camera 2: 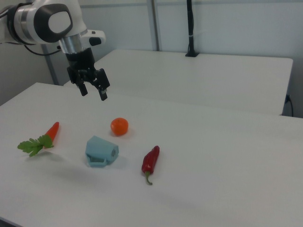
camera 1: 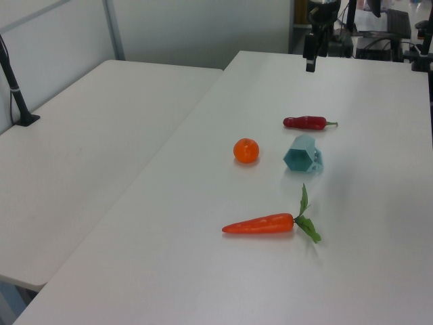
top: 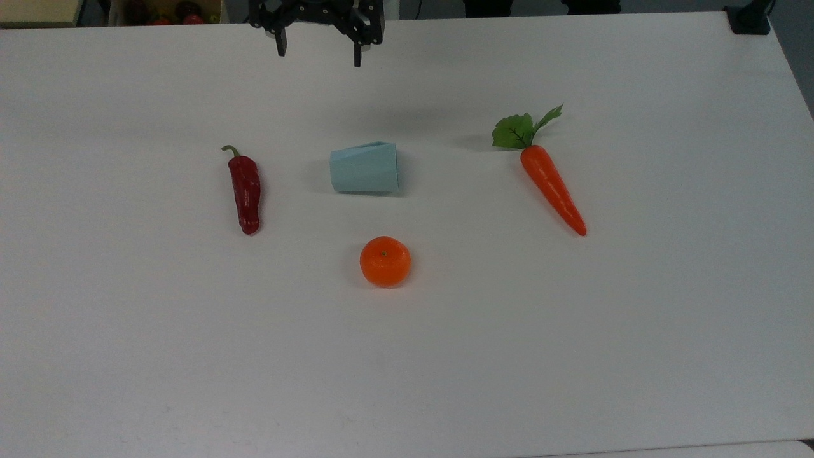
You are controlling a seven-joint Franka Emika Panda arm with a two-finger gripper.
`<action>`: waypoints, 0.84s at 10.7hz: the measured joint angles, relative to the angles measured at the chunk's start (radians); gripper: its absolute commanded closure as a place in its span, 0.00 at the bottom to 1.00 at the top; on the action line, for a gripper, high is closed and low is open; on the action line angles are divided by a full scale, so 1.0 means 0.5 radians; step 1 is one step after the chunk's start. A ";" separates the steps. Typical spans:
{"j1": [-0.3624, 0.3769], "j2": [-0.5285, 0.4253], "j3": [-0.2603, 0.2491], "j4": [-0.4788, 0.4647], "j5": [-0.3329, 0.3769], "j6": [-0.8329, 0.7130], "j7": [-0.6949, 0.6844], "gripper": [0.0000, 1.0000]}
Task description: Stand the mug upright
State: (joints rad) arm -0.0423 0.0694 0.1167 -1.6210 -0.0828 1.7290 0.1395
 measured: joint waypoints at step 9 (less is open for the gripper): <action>0.000 -0.007 0.013 -0.034 0.001 -0.042 -0.008 0.00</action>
State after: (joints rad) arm -0.0424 0.0661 0.1234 -1.6378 -0.0823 1.7078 0.1354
